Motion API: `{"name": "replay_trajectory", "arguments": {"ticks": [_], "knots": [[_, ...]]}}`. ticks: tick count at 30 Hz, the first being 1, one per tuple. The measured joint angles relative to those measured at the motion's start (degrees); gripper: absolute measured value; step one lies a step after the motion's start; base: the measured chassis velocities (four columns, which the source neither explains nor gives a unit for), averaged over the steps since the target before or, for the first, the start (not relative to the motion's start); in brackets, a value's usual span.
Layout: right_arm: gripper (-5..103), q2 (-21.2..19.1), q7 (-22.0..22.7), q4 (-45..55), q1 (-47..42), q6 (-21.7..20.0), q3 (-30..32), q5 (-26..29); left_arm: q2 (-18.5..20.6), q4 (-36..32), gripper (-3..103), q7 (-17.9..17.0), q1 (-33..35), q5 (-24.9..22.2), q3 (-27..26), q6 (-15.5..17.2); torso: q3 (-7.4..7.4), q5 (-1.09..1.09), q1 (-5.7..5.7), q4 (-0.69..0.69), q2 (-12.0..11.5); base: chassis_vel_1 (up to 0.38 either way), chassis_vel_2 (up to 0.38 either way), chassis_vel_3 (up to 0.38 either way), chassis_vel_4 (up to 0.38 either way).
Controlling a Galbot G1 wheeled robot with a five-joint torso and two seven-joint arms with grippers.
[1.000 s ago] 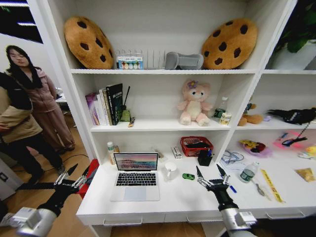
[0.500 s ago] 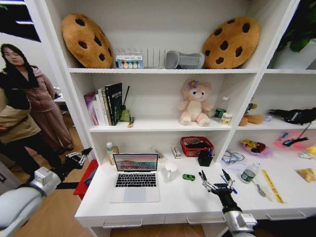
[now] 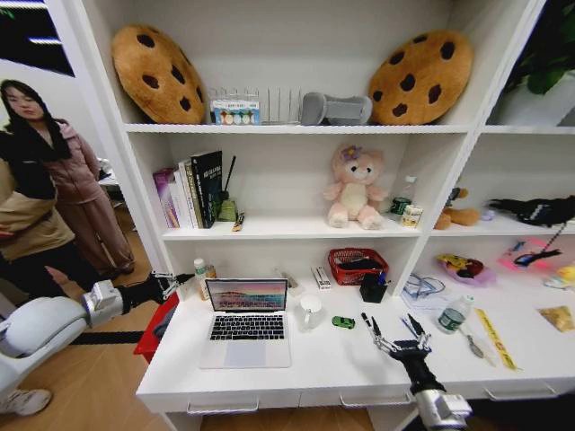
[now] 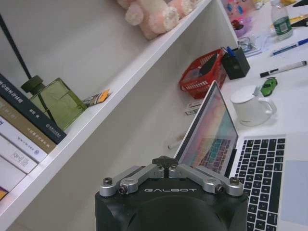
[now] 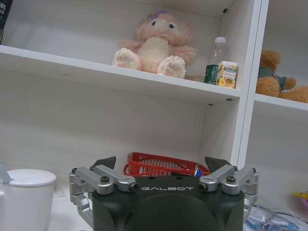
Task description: Organize the objects on the table.
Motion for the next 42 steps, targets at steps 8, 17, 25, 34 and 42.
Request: {"name": "replay_trajectory", "arguments": {"ticks": [8,17,25,34,42], "knots": [[100,-0.04,-0.21,-1.39,0.65,0.13,-0.77,-0.43,5.03,2.95,0,0.86,-0.57,-2.47,-0.7,1.13,0.0,0.0,0.0,0.0,0.0,0.0,0.0,0.0,0.0],[100,-0.35,-0.15,-2.35,1.4,-0.15,-1.54,-0.52,2.53,4.75,0,-12.65,-2.08,-3.78,0.73,11.05,0.0,0.01,0.0,0.01,0.0,0.0,0.0,0.0,0.0],[100,-1.05,-0.03,-2.5,1.49,-0.36,-1.82,-0.35,-6.01,9.06,0,-19.02,-19.09,-3.33,16.91,12.47,0.0,-0.05,0.0,-0.01,0.0,0.0,0.0,0.0,0.0],[100,-1.29,-0.03,-3.3,1.0,-0.05,-0.67,0.29,-6.66,4.54,0,-15.84,-31.37,-1.13,28.67,12.71,0.0,0.01,0.0,0.0,0.0,0.0,0.0,0.0,0.0],[100,-1.02,-0.56,-4.37,0.56,0.96,0.88,1.01,-7.87,3.36,0,-11.33,-41.73,0.32,40.25,13.59,0.0,0.0,0.0,-0.01,0.0,0.0,0.0,0.0,0.0]]}}
